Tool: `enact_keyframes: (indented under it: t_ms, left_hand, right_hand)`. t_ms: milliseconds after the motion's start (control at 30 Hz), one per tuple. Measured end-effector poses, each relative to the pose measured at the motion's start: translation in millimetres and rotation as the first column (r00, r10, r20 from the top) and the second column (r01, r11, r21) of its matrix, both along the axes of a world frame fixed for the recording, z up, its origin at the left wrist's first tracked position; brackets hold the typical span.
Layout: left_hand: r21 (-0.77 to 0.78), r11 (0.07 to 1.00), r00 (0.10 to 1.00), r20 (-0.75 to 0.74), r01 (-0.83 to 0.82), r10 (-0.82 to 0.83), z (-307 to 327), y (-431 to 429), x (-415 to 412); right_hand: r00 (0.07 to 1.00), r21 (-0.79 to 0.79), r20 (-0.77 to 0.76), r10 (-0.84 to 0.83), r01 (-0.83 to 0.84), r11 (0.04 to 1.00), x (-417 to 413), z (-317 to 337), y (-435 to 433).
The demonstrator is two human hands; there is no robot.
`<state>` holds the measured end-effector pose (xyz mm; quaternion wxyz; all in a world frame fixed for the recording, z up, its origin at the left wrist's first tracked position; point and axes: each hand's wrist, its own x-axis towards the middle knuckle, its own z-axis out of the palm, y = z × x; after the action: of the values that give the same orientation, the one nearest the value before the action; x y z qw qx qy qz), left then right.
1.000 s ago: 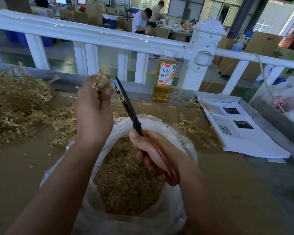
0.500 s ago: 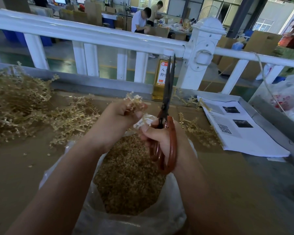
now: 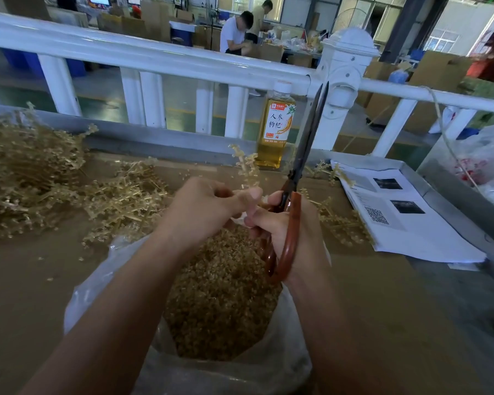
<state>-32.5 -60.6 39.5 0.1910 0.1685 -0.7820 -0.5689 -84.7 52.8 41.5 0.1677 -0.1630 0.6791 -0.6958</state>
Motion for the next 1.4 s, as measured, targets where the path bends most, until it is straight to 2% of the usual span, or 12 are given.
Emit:
enact_keyframes:
  t_ms: [100,233,433,500,633,767,867,967,1067,1133,1200,1400]
  left_hand:
    - [0.123,0.991,0.998,-0.049,0.046,-0.04,0,4,-4]
    - [0.127,0.99,0.993,-0.095,-0.057,0.069,-2,1,-7]
    - [0.087,0.995,0.993,-0.107,-0.043,0.052,-2,-1,-5]
    - [0.117,0.993,0.996,-0.087,-0.022,0.032,-3,2,-6]
    - [0.229,0.973,0.997,-0.078,-0.007,0.025,-2,8,-8]
    - [0.229,0.973,0.993,-0.102,-0.038,0.063,-1,8,-7]
    - [0.305,0.951,0.99,-0.112,-0.046,0.084,0,6,-5]
    - [0.484,0.872,0.979,-0.135,-0.069,0.152,4,-1,-5]
    - [0.612,0.787,0.956,-0.176,-0.079,0.233,7,-9,-4]
    - [0.634,0.769,0.939,-0.205,-0.088,0.277,7,-14,-3]
    - [0.639,0.765,0.923,-0.242,-0.081,0.3,6,-19,-3]
    - [0.623,0.775,0.87,-0.318,-0.107,0.376,5,-29,-2]
  right_hand:
    - [0.998,0.078,-0.063,0.005,0.0,0.997,-4,-4,-6]
    - [0.99,0.125,-0.137,-0.019,0.036,0.991,-6,-13,-9]
    - [0.994,-0.073,-0.058,-0.088,0.084,0.994,-3,-15,-7]
    - [0.994,-0.093,-0.031,-0.101,0.098,0.991,-4,-12,-5]
    - [0.989,0.024,-0.107,-0.104,0.107,0.994,-9,-9,-4]
    - [0.964,0.112,-0.243,-0.106,0.136,0.984,-9,-10,-7]
    - [0.97,0.113,-0.241,-0.043,0.072,0.991,-5,-10,-6]
    - [0.982,0.124,-0.173,0.076,-0.055,0.991,0,-8,-1]
    - [0.929,0.306,-0.275,0.249,-0.162,0.938,0,-8,0]
    - [0.883,0.422,-0.277,0.378,-0.242,0.874,1,-7,-2]
    - [0.858,0.462,-0.211,0.468,-0.335,0.821,3,-8,-4]
    - [0.81,0.516,-0.095,0.578,-0.457,0.725,2,-9,1]
